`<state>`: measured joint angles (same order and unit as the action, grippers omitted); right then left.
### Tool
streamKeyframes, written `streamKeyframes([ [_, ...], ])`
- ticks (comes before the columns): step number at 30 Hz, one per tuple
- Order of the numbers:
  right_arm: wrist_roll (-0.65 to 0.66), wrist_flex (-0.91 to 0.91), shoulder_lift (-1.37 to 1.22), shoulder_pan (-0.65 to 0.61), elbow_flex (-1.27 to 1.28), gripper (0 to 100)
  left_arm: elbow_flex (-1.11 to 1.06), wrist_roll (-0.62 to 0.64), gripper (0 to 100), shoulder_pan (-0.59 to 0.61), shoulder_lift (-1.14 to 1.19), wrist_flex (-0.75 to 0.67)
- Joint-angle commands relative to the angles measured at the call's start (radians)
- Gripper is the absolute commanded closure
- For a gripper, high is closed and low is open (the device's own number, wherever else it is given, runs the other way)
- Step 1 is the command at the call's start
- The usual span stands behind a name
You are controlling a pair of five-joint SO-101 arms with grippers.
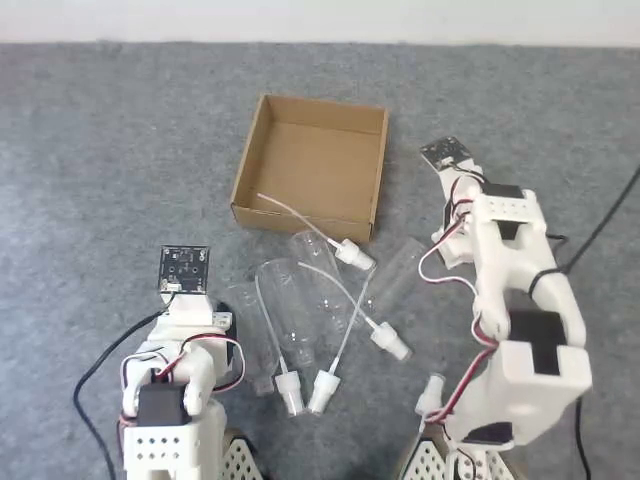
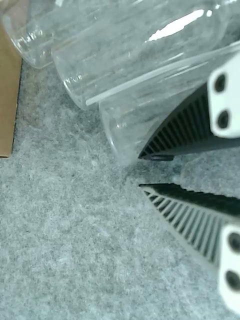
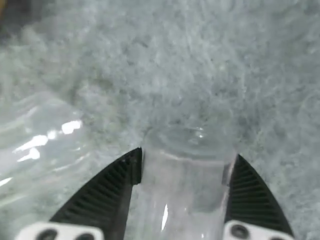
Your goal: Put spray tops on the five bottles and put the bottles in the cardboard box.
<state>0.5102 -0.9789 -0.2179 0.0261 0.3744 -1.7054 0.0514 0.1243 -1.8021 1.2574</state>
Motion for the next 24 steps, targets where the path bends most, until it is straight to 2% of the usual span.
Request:
streamKeyframes([
  [1,0.009,0.018,-0.004,0.028,-0.077,83.7,0.019,-0.008,92,-0.005,-0.017,0.003],
  [5,0.009,-0.001,-0.008,0.03,-0.091,93.8,0.019,-0.008,92,-0.005,-0.017,0.003],
  [14,0.0,-0.291,-0.008,0.028,-0.278,94.3,0.019,-0.008,92,-0.005,-0.017,0.003],
  [24,0.0,-0.334,0.019,0.045,-0.319,94.3,0.019,-0.008,92,-0.005,-0.017,0.003],
])
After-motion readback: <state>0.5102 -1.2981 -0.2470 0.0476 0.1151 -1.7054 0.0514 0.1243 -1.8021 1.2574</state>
